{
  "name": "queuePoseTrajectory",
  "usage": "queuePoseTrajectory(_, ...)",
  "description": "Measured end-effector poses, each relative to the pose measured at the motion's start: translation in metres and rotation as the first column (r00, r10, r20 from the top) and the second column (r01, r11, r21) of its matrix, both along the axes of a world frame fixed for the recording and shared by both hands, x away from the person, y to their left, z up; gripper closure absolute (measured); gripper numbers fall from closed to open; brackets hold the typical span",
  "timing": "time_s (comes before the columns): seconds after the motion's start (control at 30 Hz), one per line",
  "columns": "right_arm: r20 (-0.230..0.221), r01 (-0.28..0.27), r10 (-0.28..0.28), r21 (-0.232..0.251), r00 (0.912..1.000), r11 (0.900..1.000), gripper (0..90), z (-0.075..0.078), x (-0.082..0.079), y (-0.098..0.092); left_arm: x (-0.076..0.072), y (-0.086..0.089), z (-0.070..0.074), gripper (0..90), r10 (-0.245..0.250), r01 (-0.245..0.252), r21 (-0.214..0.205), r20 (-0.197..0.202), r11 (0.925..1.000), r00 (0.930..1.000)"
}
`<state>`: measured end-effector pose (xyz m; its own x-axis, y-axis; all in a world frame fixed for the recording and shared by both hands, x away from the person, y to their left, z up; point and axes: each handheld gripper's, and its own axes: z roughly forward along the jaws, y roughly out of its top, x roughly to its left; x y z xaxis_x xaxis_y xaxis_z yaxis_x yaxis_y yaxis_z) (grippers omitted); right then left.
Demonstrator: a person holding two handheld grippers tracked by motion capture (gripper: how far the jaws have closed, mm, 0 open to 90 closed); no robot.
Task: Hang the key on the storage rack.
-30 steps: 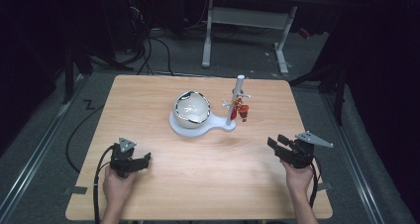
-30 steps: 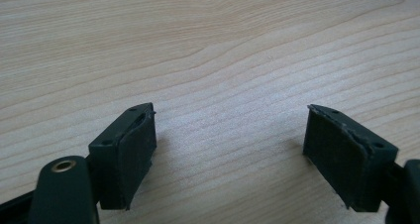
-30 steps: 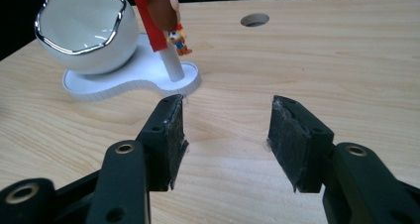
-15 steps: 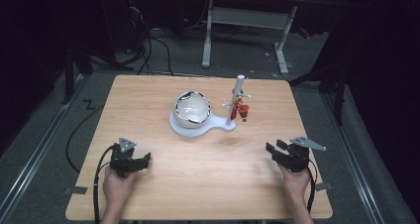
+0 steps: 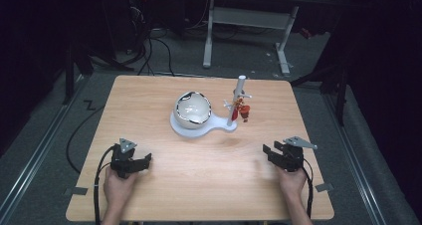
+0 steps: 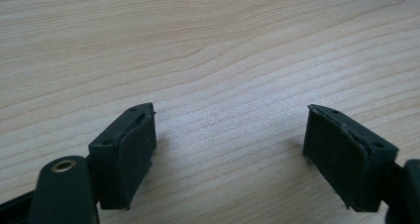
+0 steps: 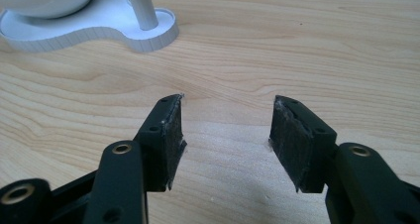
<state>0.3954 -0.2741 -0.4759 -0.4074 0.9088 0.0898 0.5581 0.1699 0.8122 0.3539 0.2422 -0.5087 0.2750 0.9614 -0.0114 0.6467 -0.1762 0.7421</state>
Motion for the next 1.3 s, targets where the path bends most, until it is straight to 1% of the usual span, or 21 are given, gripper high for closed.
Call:
queuePoseTrajectory(0.3,-0.021,0.002,-0.003,-0.046,0.9998,0.999,46.4,-0.009,0.006,0.005,0.0,0.0,0.0,20.9,0.0,0.0,0.0,0.0,1.0,1.0)
queuePoseTrajectory(0.5,-0.032,0.006,-0.008,-0.066,0.9995,0.9978,46.3,-0.013,0.009,0.007,0.0,0.0,0.0,20.9,0.0,0.0,0.0,0.0,1.0,1.0)
queuePoseTrajectory(0.7,-0.037,0.011,-0.014,-0.075,0.9992,0.9971,46.3,-0.015,0.01,0.008,0.0,0.0,0.0,20.9,0.0,0.0,0.0,0.0,1.0,1.0)
queuePoseTrajectory(0.87,-0.043,0.004,-0.008,-0.102,0.999,0.9948,46.2,-0.018,0.011,0.011,0.0,0.0,0.0,20.9,0.0,0.0,0.0,0.0,1.0,1.0)
queuePoseTrajectory(0.93,-0.044,0.002,-0.007,-0.105,0.999,0.9944,46.0,-0.019,0.012,0.011,0.0,0.0,0.0,20.9,0.0,0.0,0.0,0.0,1.0,1.0)
queuePoseTrajectory(1.07,-0.057,0.002,-0.008,-0.115,0.9983,0.9934,44.9,-0.022,0.013,0.013,0.0,0.0,0.0,20.9,0.0,0.0,0.0,0.0,1.0,1.0)
queuePoseTrajectory(1.13,-0.067,0.002,-0.01,-0.129,0.9977,0.9917,44.3,-0.025,0.014,0.014,0.0,0.0,0.0,20.9,0.0,0.0,0.0,0.0,1.0,1.0)
queuePoseTrajectory(1.27,-0.069,-0.002,-0.008,-0.142,0.9976,0.9898,42.8,-0.026,0.014,0.016,0.0,0.0,0.0,20.9,0.0,0.0,0.0,0.0,1.0,1.0)
queuePoseTrajectory(1.3,-0.066,-0.005,-0.005,-0.153,0.9978,0.9882,40.8,-0.027,0.014,0.016,0.0,0.0,0.0,20.9,0.0,0.0,-0.001,0.0,1.0,1.0)
